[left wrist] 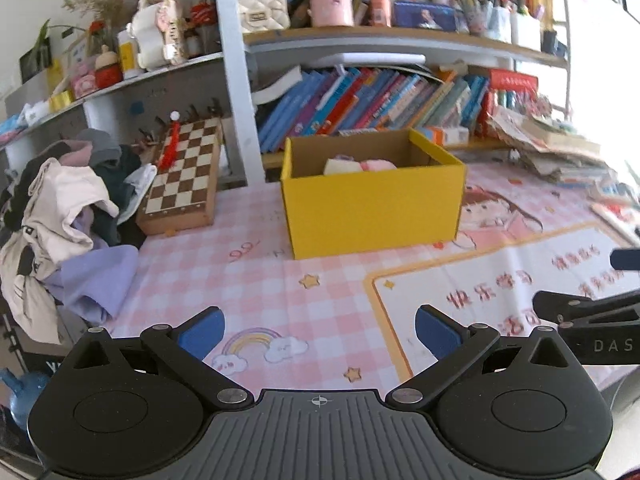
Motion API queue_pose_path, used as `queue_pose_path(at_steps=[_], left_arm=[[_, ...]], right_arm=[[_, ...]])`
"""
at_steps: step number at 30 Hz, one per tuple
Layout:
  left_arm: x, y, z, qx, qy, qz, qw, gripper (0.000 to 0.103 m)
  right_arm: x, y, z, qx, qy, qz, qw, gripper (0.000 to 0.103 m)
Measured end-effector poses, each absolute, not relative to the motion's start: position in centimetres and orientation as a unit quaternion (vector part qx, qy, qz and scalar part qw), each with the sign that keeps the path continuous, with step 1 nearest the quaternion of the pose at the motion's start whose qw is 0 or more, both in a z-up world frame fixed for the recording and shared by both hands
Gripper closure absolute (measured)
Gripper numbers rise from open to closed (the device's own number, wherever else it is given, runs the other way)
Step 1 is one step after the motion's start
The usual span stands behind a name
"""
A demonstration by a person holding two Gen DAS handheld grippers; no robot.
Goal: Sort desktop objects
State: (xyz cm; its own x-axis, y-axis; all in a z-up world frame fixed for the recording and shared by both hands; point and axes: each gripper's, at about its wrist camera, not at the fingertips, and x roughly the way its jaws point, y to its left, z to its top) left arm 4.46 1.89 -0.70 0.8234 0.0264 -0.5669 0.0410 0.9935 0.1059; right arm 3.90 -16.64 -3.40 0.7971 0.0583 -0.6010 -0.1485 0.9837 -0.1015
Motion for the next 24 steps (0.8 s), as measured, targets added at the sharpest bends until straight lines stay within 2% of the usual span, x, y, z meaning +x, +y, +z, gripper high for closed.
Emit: queue_pose_path(at_steps=[24], left_arm=[[3.74, 1.81, -1.31, 0.058, 0.319, -0.010, 0.946, 0.000]], right_arm=[[3.61, -15.93, -4.08, -0.073, 0.345, 0.071, 0.933, 0.002]])
